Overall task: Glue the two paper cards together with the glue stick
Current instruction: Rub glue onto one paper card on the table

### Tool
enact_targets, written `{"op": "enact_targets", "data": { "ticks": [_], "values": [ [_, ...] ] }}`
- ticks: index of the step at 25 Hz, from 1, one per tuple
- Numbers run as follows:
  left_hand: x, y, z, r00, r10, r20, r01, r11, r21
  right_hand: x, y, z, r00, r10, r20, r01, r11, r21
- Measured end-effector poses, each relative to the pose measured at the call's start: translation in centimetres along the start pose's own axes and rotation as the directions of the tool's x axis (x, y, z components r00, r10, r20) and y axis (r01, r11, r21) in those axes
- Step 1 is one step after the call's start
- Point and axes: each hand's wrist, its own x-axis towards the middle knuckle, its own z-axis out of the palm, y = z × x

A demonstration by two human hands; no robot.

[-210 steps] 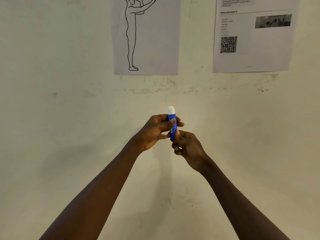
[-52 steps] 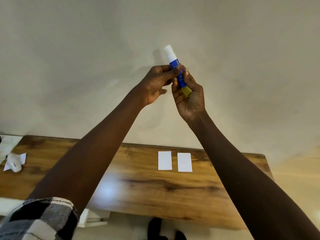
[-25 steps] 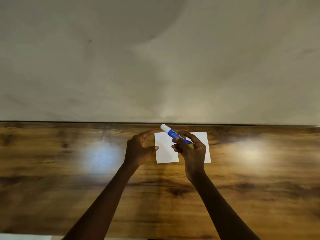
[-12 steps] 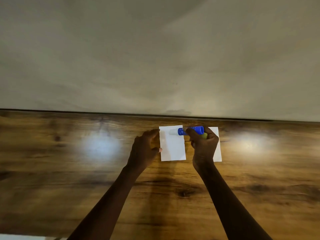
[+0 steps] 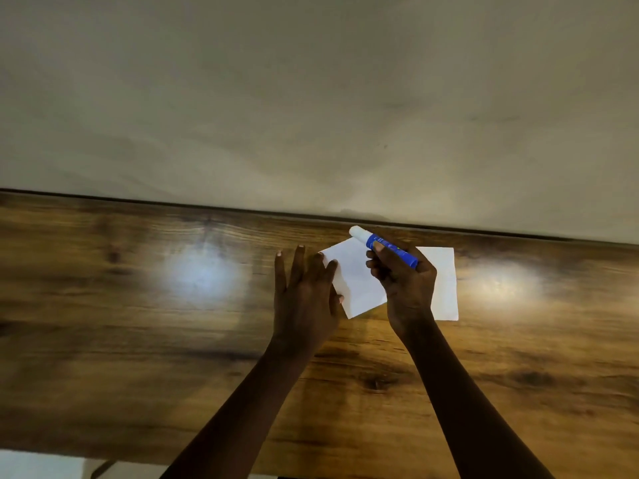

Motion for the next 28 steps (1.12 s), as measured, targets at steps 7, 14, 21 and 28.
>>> {"op": "enact_targets", "data": {
  "ticks": [7,14,21,28],
  "values": [
    [-2.1,0.5,1.4,0.994,-0.092,-0.062,0.09,0.995,-0.029,0.3,1.4,0.0,0.997,-0.081,0.004,0.078,0.947,-0.313],
    [-3.2,0.0,2.5,0.993,-0.102,-0.061,0.097,0.992,-0.083,0.6,2.5,0.7,0.977,-0.16,0.141,0.21,0.839,-0.503],
    [-3.8,-0.3,3.6,0.988,-0.116,-0.106,0.099,0.984,-0.151,0.9,3.2,1.3,0.93,-0.28,0.24,0.366,0.623,-0.691],
    [-5.4,-0.3,4.4,0.988,-0.132,-0.085,0.115,0.977,-0.177,0.0,3.5,0.8,0.879,-0.307,0.365,0.477,0.565,-0.673]
  ]
}}
